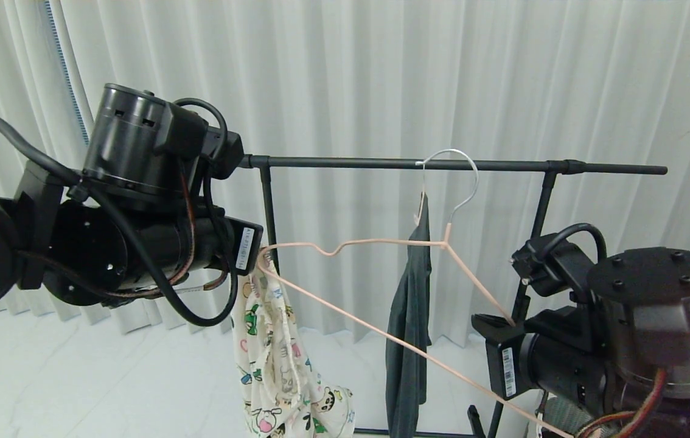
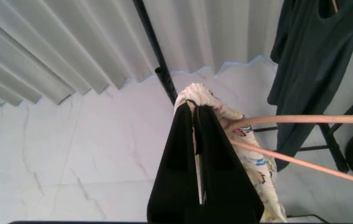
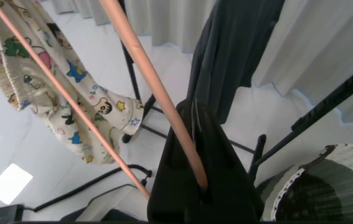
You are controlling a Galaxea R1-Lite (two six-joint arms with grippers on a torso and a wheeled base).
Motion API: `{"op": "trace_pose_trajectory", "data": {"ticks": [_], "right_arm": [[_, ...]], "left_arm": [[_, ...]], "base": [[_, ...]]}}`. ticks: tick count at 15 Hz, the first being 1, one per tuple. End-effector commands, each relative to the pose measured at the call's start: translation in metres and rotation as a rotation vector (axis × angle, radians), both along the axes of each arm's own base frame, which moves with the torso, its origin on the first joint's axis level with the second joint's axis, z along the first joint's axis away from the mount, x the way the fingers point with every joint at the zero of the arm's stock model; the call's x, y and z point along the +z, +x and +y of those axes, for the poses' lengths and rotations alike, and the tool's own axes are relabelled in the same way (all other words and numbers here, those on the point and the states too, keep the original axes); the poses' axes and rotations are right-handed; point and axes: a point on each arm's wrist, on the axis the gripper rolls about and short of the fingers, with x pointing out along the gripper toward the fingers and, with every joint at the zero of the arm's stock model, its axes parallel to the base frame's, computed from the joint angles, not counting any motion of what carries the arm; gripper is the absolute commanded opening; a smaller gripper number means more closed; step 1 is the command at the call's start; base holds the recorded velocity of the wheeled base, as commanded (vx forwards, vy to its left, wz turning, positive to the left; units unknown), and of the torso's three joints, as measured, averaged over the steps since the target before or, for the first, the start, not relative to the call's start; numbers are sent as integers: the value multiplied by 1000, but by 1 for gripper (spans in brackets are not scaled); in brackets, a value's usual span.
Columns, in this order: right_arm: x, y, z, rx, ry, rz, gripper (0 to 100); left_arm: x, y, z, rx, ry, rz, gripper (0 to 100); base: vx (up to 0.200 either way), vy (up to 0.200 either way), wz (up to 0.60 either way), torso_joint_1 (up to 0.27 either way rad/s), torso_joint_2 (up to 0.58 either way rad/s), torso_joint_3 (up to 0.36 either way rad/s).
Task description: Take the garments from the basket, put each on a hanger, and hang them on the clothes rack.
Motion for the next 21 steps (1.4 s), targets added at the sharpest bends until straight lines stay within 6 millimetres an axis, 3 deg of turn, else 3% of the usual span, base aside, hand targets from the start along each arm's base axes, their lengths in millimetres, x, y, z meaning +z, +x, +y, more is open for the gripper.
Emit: {"op": "trace_pose_trajectory", "data": {"ticks": [1, 10, 16, 21], "right_arm": [[-3, 2, 2, -7, -11, 3, 0], [-8, 14, 35, -40, -80, -35, 0], [-6, 26, 23, -158, -108, -68, 0], [-1, 1, 38, -59, -77, -80, 0]], "left_arm": [[-3, 4, -3, -3, 6, 9, 0], [-2, 7, -12, -5, -22, 6, 0], [-4, 7, -9, 6, -6, 27, 0], [-5, 18, -19, 40, -70, 30, 0]], "base": [[0, 0, 0, 0, 0, 0], [0, 0, 0, 0, 0, 0], [0, 0, 0, 0, 0, 0], [0, 0, 0, 0, 0, 0]]}}
